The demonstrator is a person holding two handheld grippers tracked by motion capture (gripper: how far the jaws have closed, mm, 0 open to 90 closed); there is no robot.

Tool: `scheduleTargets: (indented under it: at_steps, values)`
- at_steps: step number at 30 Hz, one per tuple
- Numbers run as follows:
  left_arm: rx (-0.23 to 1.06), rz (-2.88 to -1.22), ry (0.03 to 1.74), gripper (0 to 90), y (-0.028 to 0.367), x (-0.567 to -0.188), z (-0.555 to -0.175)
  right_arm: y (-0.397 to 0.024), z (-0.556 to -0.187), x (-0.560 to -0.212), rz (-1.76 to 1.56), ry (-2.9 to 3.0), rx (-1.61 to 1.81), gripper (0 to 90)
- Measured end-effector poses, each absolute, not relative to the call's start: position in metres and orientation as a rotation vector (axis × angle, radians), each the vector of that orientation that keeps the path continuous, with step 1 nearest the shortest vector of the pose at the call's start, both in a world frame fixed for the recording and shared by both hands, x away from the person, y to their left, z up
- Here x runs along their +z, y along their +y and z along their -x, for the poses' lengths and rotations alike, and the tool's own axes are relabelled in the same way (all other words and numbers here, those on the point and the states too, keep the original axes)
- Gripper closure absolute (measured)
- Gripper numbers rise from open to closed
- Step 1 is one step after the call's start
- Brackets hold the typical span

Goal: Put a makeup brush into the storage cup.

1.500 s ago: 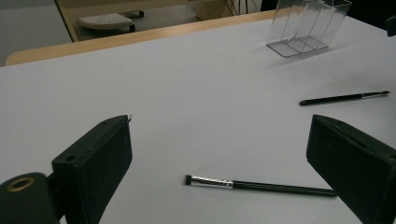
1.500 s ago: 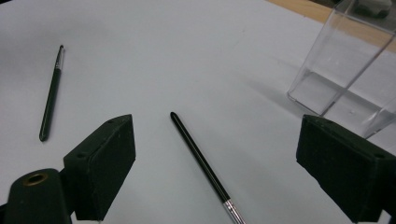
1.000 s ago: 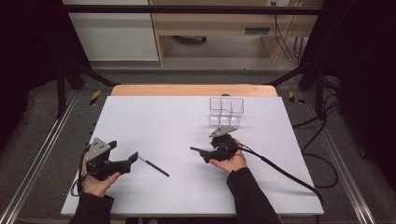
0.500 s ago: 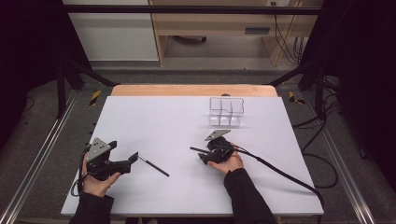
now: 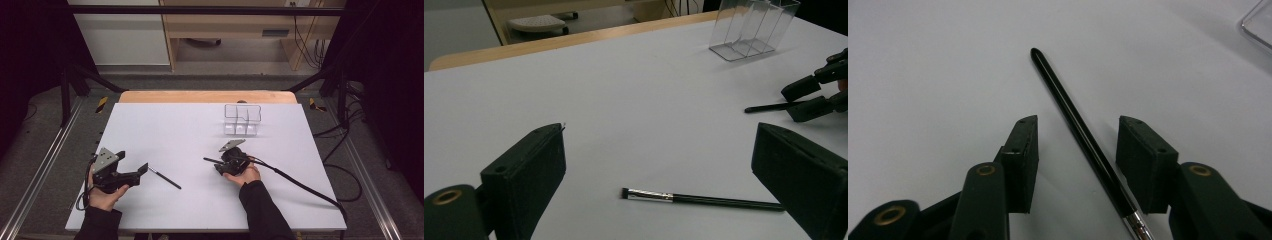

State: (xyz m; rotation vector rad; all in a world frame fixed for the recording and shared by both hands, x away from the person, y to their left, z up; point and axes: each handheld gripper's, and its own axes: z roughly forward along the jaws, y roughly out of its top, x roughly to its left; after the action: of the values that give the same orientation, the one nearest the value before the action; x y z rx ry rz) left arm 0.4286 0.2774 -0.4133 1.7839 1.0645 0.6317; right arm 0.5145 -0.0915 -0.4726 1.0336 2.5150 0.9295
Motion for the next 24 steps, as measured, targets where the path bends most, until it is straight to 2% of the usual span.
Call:
scheduleTargets:
  at_steps: [13, 24]
  values:
    - [0.635, -1.785, 1.061, 6.5, 0.2768, -0.4129, -0.4282, -0.0925, -0.5136, -0.4707, -1.058, 2.505, 0.909, 73.1]
    - [0.634, -1.786, 1.058, 6.5, 0.2764, -0.4126, -0.4282, -0.0925, -0.5125, -0.4699, -1.089, 2.501, 0.907, 77.6]
